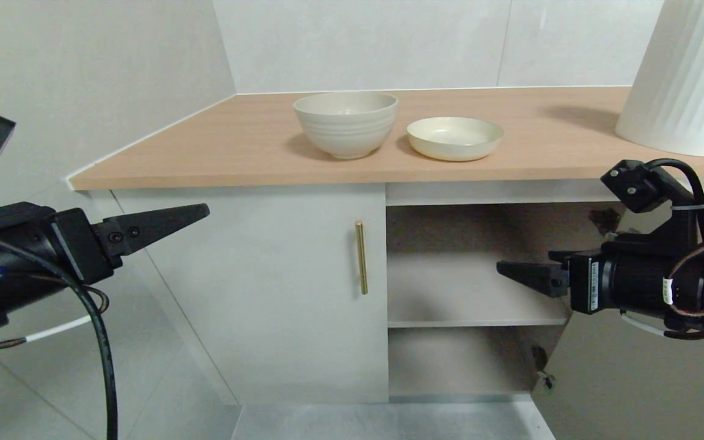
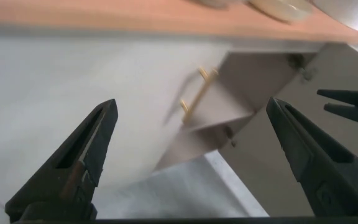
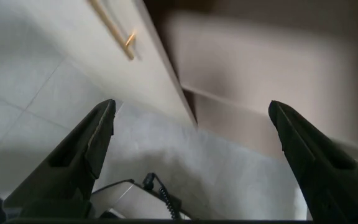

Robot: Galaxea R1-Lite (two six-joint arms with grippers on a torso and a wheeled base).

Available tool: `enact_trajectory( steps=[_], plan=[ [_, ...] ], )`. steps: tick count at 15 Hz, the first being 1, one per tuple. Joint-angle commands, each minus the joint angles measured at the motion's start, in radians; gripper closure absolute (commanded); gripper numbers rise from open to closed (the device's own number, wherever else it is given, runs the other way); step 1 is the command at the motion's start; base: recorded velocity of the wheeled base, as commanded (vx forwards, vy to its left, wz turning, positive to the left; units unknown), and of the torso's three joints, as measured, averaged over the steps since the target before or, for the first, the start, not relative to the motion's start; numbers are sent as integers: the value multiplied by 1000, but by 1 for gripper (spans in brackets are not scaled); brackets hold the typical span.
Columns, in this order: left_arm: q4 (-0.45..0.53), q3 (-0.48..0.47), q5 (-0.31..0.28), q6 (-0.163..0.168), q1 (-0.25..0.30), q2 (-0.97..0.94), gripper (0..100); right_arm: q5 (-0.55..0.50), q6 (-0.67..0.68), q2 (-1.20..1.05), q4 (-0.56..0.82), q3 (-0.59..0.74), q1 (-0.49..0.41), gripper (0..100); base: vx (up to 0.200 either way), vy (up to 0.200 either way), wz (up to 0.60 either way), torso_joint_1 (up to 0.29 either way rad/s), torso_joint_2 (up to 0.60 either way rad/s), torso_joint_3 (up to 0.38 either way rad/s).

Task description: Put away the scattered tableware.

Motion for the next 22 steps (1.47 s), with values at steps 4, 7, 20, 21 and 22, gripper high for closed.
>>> enact_trajectory(
  steps=[4,7,20,21,22],
  plan=[
    [-1,1,0,-1,0,6,0,0,-22,-4,-2,16,4,0,200,0,0,0,2,0],
    [-1,4,-2,-1,0,1,0,2,-26,-9,-8,20,4,0,0,0,0,0,0,0],
    [-1,5,-3,-2,-2,14,0,8,-85,-4,-80,62,4,0,0,0,0,54,-171,-126],
    [-1,4,-3,-2,-2,14,0,26,-85,-6,-79,63,4,0,0,0,0,149,-530,-281],
    [-1,4,-3,-4,-2,14,0,51,-85,-9,-79,65,4,0,0,0,0,159,-486,-290]
  ],
)
